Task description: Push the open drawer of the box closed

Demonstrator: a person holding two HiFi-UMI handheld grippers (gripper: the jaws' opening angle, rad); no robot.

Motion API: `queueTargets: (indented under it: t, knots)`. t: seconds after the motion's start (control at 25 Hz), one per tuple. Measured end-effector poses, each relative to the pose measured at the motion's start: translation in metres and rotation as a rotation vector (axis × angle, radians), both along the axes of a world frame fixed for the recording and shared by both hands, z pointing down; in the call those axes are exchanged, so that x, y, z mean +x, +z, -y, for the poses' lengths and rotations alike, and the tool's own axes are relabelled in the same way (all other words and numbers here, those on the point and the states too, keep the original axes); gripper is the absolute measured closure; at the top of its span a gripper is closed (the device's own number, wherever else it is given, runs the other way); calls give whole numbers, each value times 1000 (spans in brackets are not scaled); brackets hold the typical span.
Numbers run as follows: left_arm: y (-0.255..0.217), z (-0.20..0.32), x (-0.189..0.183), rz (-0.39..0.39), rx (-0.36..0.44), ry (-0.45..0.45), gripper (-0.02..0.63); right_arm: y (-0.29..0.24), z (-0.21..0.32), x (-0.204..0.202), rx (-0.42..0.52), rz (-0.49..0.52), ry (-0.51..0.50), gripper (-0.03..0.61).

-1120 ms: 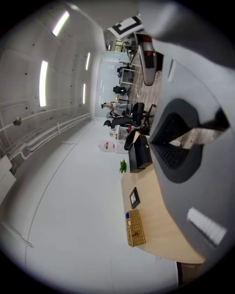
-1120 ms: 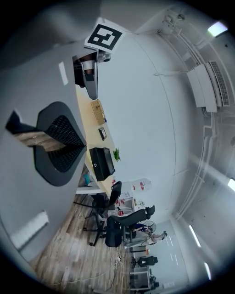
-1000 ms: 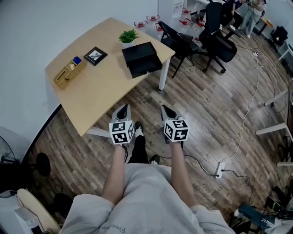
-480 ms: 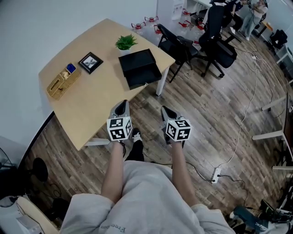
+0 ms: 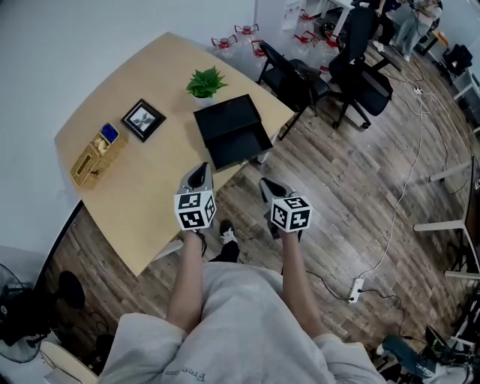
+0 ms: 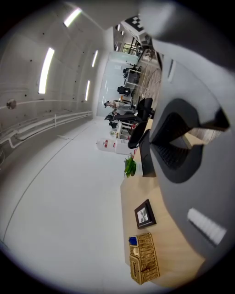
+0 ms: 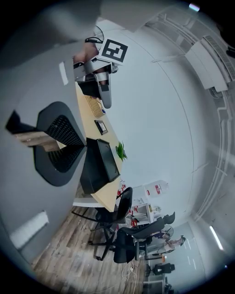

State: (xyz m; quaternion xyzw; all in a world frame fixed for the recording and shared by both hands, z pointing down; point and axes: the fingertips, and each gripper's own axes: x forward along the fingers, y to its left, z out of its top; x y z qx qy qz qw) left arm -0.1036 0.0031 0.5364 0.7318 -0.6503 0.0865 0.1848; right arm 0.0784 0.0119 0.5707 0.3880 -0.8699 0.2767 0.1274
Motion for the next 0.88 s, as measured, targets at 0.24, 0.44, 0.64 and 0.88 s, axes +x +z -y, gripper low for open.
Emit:
queueTargets:
  t: [0.24, 0.44, 0.64, 0.88]
  knots:
    - [8, 54, -32, -9, -7, 25, 561, 12, 50, -29, -8, -38, 19, 577]
    - [19, 87, -47, 16, -6, 132, 561, 20, 81, -48, -8, -76, 36, 577]
    - [38, 112, -46, 28, -27, 261, 561, 26, 92, -55, -8, -112, 50, 577]
    - [64, 130, -46, 61, -70, 389, 561, 40, 93, -46, -18, -157, 87, 577]
